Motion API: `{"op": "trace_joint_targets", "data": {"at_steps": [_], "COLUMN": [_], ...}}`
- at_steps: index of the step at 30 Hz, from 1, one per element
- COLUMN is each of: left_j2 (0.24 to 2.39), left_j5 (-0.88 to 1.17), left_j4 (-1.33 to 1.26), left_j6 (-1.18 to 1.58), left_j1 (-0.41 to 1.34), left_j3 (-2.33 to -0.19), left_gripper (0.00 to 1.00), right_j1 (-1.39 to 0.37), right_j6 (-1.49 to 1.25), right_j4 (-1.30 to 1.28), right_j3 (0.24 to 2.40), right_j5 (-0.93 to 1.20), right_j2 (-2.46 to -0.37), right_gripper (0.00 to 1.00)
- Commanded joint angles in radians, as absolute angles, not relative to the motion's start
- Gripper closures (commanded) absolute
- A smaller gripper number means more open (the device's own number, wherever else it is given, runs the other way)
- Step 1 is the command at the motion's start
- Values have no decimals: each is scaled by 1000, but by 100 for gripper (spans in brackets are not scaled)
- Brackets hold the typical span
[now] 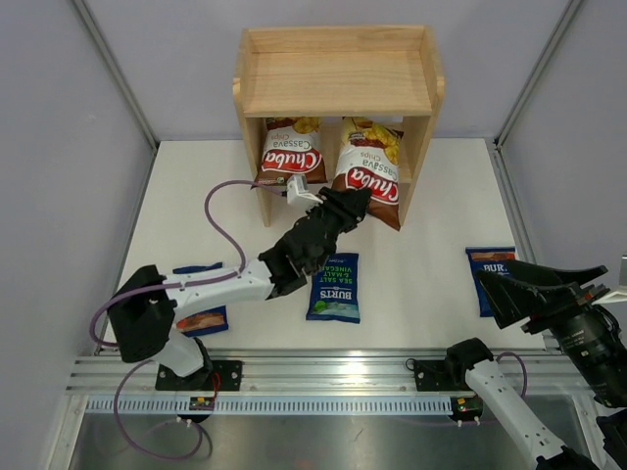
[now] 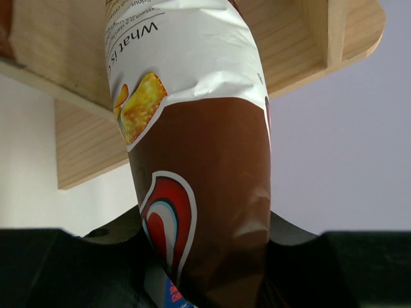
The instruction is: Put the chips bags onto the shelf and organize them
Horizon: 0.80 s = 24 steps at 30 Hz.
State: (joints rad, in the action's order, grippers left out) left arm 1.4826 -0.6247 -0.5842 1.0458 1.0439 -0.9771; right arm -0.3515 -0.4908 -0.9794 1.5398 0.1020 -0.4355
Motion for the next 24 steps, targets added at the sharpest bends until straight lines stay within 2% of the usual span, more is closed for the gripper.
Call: {"op": "trace_joint_targets", "data": {"at_steps": [1,12,24], "left_j2": [1537,1839,2022], "left_j5": [-677,-758,-738], "left_j4": [-713,-796,-726], "left_j6": [1072,1063,1112], "left_j1": [1016,996,930], "left_j3": [-1087,-1307,-1503], "left_gripper": [92,91,87], "right_j1": [-353,-354,-353], "right_j6": [-502,-560,-578], "right_j4": [-939,-893,-854], "right_j3": [1529,1494,1451], "right_j5": [124,144,192], "right_j2": [-404,-316,-299], "right_gripper": [1,1,0]}}
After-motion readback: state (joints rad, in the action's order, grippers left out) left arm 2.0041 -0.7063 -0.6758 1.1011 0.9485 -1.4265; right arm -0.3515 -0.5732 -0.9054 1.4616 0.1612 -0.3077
